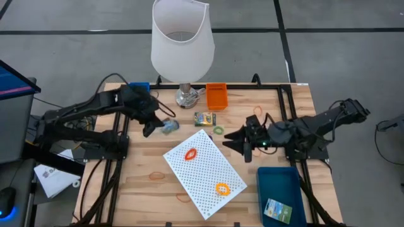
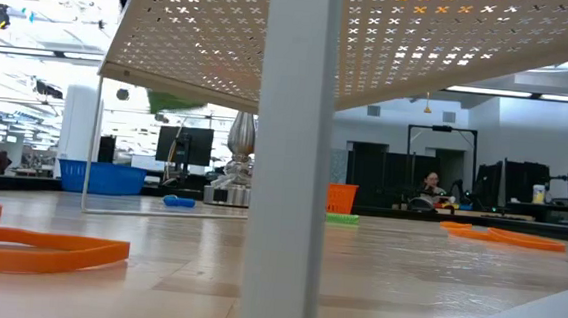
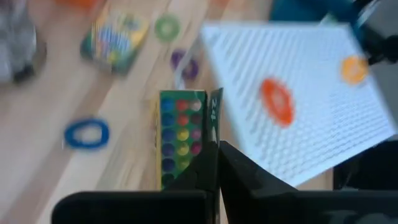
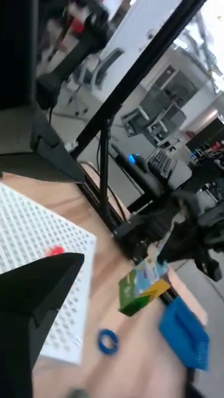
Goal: Pick & Place Office Desk Supplies
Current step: Put the crayon box into the blue bin
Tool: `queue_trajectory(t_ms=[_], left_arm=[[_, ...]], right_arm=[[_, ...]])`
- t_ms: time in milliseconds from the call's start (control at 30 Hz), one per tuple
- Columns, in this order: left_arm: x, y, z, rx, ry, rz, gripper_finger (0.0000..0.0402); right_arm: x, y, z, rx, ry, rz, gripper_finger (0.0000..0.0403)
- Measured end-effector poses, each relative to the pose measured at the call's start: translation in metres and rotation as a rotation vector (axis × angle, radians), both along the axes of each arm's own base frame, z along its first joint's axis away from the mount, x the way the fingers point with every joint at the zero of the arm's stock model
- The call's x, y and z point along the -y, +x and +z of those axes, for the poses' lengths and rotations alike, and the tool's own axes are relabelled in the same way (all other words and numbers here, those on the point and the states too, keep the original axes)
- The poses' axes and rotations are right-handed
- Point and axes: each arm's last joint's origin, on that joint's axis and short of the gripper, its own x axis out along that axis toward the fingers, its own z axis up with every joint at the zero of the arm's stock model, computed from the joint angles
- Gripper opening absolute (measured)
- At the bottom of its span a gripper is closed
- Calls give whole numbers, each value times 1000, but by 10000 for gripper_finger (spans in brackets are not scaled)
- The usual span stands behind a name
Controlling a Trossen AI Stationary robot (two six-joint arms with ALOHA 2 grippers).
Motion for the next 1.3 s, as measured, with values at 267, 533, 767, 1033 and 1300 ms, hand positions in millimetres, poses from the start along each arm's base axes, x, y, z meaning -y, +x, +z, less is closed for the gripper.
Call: queue_trajectory(t_ms=[267, 533, 767, 1033, 1300], left_arm=[[22, 44, 56, 142, 75, -136, 0], [47, 94, 89, 213, 160, -272, 0], [62, 116, 113, 342, 192, -298, 0], [71, 125, 115, 371, 203, -304, 0], [72, 127, 116, 390, 212, -288, 0]], right_arm=[[18, 7, 3, 7, -260, -3, 228], [29, 11, 6, 25, -362, 39, 241], [34, 13, 6, 37, -336, 102, 241], [39, 17, 5, 49, -318, 138, 242], [39, 17, 7, 71, -292, 157, 274]])
